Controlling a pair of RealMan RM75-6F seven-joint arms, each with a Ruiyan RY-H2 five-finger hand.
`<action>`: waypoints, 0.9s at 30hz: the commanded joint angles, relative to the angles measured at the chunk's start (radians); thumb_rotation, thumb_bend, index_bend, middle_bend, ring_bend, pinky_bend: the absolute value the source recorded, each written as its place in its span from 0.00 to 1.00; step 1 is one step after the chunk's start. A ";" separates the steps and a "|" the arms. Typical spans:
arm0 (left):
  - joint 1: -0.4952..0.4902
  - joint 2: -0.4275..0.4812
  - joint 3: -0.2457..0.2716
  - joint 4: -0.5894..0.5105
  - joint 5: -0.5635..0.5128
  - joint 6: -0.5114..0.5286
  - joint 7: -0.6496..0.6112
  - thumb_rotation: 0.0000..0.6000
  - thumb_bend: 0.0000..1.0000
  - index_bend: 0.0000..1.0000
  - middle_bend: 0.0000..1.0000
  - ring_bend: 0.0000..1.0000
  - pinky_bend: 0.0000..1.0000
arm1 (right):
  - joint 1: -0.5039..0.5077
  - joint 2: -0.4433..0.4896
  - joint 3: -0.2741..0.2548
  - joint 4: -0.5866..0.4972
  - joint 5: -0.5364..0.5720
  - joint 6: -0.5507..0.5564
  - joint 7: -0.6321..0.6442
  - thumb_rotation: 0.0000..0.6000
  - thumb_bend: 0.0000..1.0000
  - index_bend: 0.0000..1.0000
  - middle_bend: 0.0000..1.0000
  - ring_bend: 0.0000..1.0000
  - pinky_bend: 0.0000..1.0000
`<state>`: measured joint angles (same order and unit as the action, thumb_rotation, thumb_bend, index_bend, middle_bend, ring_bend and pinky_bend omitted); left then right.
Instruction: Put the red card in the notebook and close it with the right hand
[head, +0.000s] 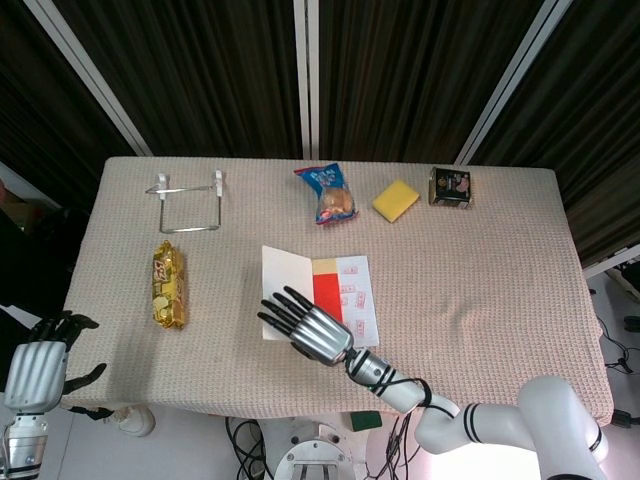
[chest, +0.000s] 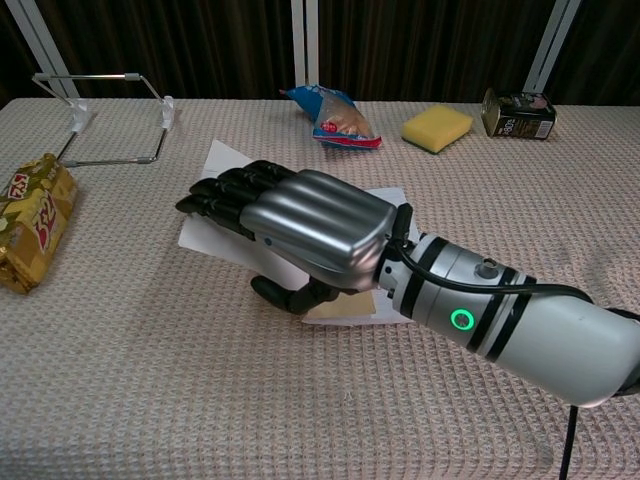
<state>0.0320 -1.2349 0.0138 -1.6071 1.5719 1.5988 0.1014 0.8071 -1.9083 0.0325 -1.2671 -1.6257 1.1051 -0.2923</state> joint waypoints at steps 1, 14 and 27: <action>0.001 0.001 0.000 0.000 -0.001 0.001 -0.001 1.00 0.04 0.37 0.31 0.21 0.23 | -0.009 0.008 0.008 -0.017 -0.005 0.017 -0.011 1.00 0.49 0.00 0.00 0.00 0.00; -0.001 -0.002 0.000 0.009 0.009 0.002 -0.012 1.00 0.04 0.36 0.31 0.21 0.23 | -0.074 0.115 -0.008 -0.153 -0.025 0.076 -0.118 1.00 0.49 0.00 0.00 0.00 0.00; -0.004 -0.008 -0.001 0.024 0.022 0.007 -0.027 1.00 0.04 0.36 0.31 0.21 0.23 | -0.193 0.281 -0.089 -0.248 0.044 0.075 -0.147 1.00 0.49 0.00 0.00 0.00 0.00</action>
<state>0.0287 -1.2427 0.0124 -1.5833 1.5937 1.6061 0.0745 0.6296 -1.6501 -0.0392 -1.5114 -1.6072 1.2065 -0.4357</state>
